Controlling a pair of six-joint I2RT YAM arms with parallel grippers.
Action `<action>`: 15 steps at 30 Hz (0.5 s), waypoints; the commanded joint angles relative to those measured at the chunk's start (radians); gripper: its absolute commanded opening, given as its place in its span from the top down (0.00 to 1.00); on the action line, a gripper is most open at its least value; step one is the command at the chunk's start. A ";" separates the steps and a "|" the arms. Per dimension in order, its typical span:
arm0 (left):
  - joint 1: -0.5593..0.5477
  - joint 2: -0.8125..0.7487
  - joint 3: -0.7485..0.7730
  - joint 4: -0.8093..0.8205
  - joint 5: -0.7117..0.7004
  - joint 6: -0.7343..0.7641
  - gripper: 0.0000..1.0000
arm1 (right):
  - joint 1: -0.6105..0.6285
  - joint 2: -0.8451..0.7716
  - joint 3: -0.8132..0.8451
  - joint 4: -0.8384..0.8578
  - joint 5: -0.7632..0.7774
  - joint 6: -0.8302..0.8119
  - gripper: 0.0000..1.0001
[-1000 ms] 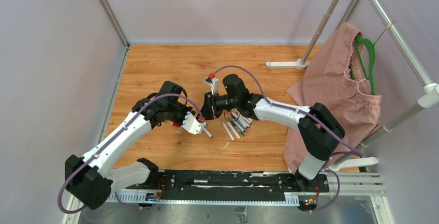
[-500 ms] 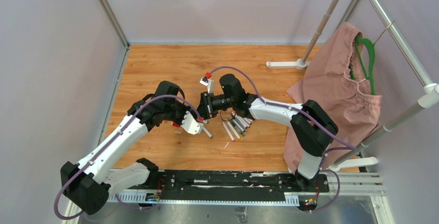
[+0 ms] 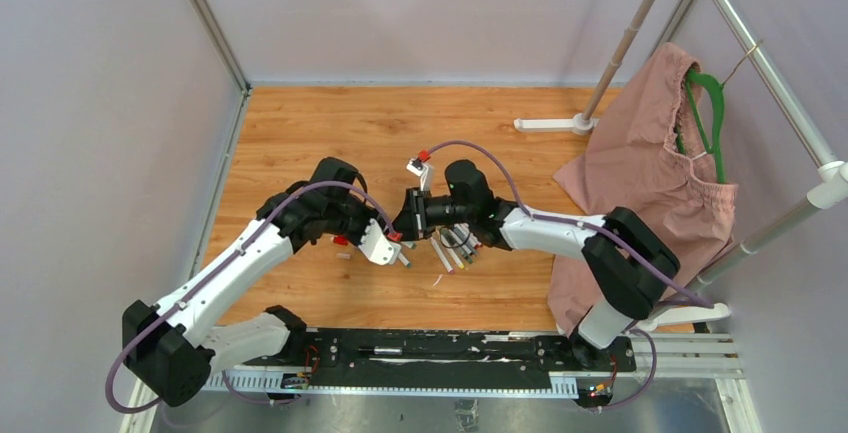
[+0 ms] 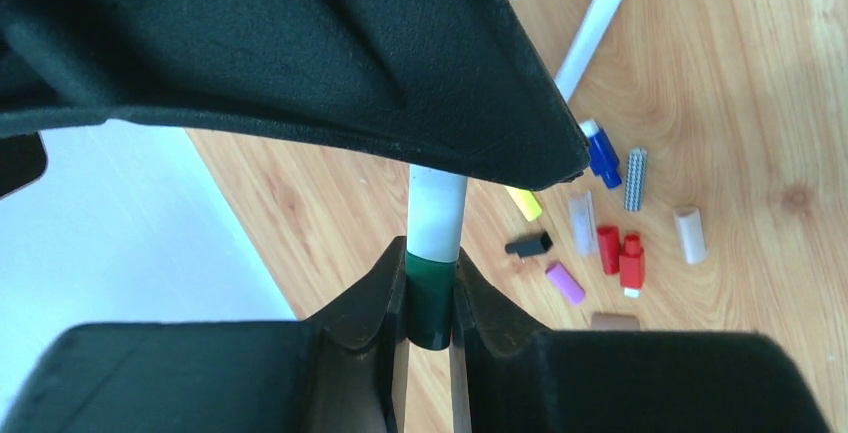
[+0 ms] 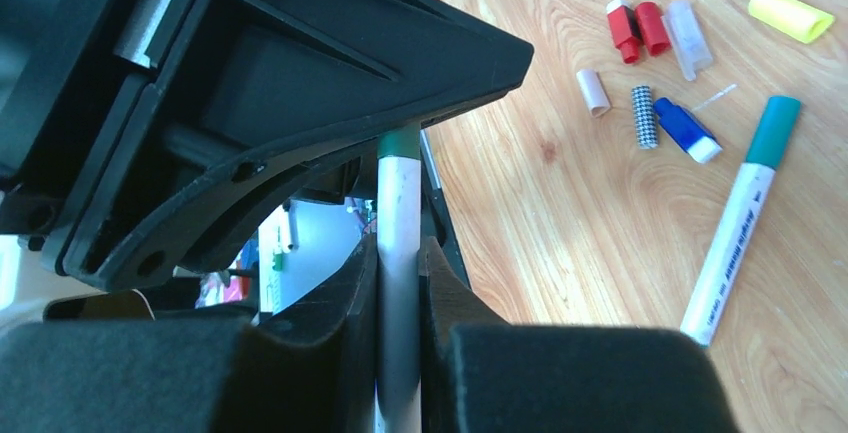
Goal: Open the pen caps
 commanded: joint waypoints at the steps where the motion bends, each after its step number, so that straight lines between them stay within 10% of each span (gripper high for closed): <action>1: 0.051 0.022 0.011 0.026 -0.173 -0.023 1.00 | -0.002 -0.098 -0.127 -0.128 -0.016 -0.026 1.00; 11: 0.101 0.103 0.050 0.048 -0.214 -0.049 1.00 | -0.011 -0.245 -0.182 -0.376 0.035 -0.170 1.00; 15: 0.100 0.144 0.073 -0.001 -0.145 -0.118 1.00 | -0.046 -0.293 -0.102 -0.622 0.319 -0.346 1.00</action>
